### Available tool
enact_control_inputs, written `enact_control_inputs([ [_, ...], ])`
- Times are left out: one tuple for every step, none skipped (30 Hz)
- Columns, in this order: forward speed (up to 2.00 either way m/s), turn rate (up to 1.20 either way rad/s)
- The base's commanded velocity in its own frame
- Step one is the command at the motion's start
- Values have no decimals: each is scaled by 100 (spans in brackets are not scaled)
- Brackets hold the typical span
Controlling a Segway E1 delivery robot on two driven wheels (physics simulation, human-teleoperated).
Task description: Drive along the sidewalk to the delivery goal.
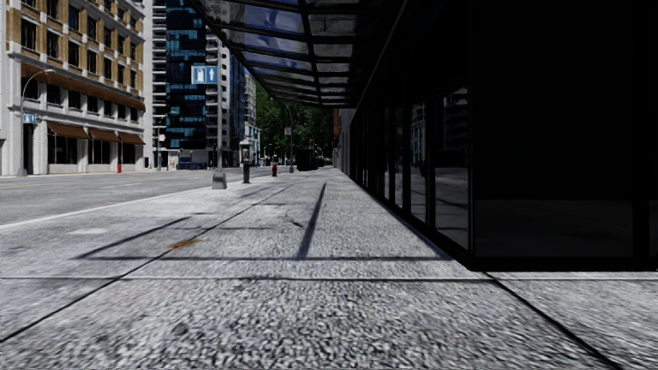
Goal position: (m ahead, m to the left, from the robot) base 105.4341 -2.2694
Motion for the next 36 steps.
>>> enact_control_inputs([
  [200, 0],
  [200, 0],
  [200, 0],
  [200, 0],
  [200, 0],
  [200, 0],
  [200, 0],
  [200, 0],
  [200, 0],
  [200, 0],
  [200, 0],
  [200, 0],
  [200, 0],
  [200, 0],
  [200, 0],
  [200, 0],
  [200, 0],
  [200, 0],
  [200, 0],
  [200, 0],
  [200, 0],
  [200, 0],
  [200, 0],
  [200, 0],
  [200, 0],
  [200, 0],
  [200, 0],
  [200, 0],
  [200, 0],
  [200, 0],
  [200, 0],
  [200, 0],
  [200, 0],
  [200, 0],
  [200, 0],
  [200, 0],
])
